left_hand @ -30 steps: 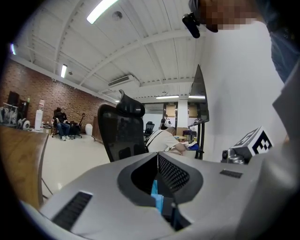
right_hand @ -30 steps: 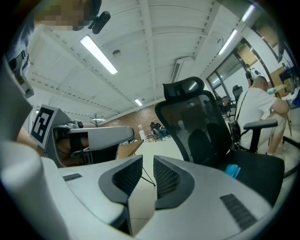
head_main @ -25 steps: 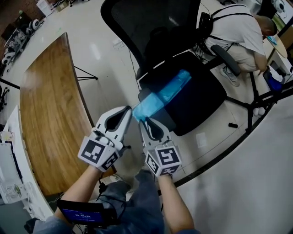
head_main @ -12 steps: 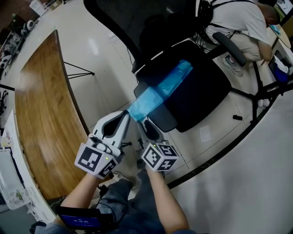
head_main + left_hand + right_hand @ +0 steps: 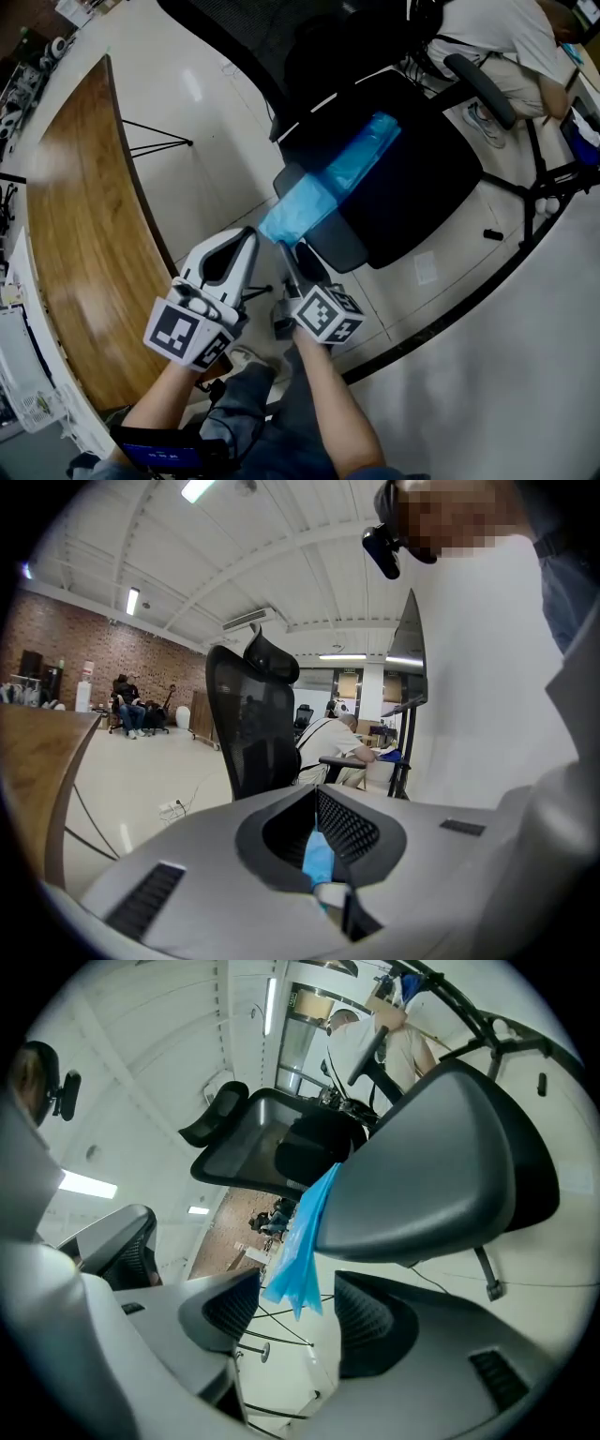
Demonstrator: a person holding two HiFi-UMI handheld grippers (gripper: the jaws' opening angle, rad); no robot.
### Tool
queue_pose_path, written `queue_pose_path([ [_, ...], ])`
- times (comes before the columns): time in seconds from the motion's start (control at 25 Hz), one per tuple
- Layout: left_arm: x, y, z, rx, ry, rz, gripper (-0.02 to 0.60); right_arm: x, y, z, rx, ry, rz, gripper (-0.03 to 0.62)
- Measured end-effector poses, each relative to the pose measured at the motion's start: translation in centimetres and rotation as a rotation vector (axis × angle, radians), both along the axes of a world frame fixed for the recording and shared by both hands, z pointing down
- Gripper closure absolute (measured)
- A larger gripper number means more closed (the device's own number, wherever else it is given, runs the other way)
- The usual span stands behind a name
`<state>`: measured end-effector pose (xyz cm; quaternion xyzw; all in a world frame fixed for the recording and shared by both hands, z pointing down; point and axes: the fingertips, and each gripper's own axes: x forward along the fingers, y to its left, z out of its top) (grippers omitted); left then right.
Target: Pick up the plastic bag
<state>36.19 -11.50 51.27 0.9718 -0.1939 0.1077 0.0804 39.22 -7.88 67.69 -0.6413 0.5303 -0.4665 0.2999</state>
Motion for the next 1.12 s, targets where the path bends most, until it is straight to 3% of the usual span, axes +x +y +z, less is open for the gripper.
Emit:
queue_pose_path([
  [0.32, 0.1, -0.4, 0.9, -0.014, -0.017, -0.01, 0.561, -1.2, -1.0, 1.2, 0.015, -0.06, -0.079, 0.346],
  [0.44, 0.1, -0.6, 1.0, -0.013, -0.017, -0.015, 0.562, -1.0, -1.0, 1.1, 0.034, -0.054, -0.076, 0.412],
  [0.56, 0.1, -0.9, 1.2, -0.014, -0.019, -0.021, 0.563, -0.8, -1.0, 0.8, 0.036, -0.011, -0.08, 0.566],
  [0.6, 0.1, -1.0, 1.2, -0.015, -0.019, -0.023, 0.561, -0.8, -1.0, 0.7, 0.038, -0.003, -0.084, 0.587],
  [1.12, -0.3, -0.5, -0.3, 0.006, -0.004, -0.035, 0.561, -1.0, -1.2, -3.6, 0.116, 0.078, -0.115, 0.593],
])
